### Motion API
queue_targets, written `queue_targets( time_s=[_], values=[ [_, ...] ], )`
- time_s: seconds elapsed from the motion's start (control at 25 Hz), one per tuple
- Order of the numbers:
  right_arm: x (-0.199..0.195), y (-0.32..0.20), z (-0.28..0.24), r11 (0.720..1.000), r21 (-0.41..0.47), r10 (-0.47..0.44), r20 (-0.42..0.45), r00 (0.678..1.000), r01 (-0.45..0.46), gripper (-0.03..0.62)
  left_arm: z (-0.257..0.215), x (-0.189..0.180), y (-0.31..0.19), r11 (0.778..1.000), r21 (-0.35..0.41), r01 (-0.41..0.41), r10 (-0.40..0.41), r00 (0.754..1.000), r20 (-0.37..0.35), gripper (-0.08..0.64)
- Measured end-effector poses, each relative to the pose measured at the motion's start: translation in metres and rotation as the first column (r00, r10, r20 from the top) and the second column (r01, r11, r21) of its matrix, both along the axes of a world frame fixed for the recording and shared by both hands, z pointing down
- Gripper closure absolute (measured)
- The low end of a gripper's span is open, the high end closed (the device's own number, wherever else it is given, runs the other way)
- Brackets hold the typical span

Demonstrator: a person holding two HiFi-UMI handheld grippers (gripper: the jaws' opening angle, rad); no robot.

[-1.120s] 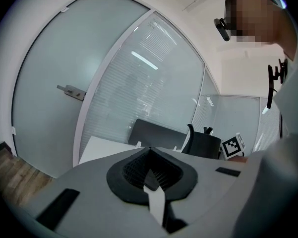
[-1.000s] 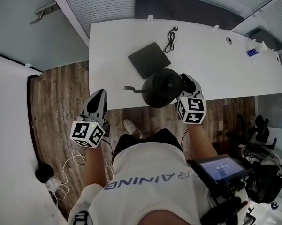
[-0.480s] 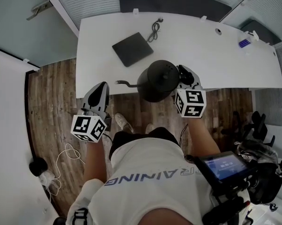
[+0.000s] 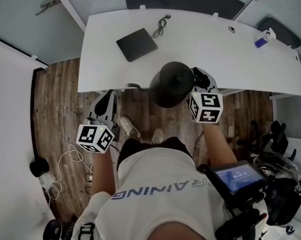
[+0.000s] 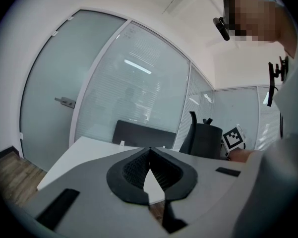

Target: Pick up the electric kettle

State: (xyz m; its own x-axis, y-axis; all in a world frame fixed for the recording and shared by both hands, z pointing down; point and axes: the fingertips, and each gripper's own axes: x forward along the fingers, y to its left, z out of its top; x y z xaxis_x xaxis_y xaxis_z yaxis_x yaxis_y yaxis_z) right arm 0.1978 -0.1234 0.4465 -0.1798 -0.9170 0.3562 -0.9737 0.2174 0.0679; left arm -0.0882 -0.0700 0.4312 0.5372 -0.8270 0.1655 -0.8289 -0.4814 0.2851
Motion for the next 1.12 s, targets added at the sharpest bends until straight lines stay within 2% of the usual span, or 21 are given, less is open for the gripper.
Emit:
queue_targets(
  time_s=[0.44,0.72,1.12],
  values=[
    [0.008,0.036,-0.015,1.000,0.017,0.021,-0.014,1.000,-0.021,0.560,-0.023,0.011,0.020,0.998,0.042,-0.051,0.050,0.998,0.030,0.543],
    [-0.024,0.058,-0.023,0.997,0.045,0.060,-0.028,0.998,-0.059,0.560,-0.027,-0.026,0.029,0.995,0.063,-0.076,0.074,0.997,0.023,0.543],
    [-0.041,0.055,-0.045,0.993,0.077,0.087,-0.026,0.996,-0.085,0.560,-0.037,-0.041,0.014,0.991,0.065,-0.113,0.112,0.993,0.028,0.543]
  ],
)
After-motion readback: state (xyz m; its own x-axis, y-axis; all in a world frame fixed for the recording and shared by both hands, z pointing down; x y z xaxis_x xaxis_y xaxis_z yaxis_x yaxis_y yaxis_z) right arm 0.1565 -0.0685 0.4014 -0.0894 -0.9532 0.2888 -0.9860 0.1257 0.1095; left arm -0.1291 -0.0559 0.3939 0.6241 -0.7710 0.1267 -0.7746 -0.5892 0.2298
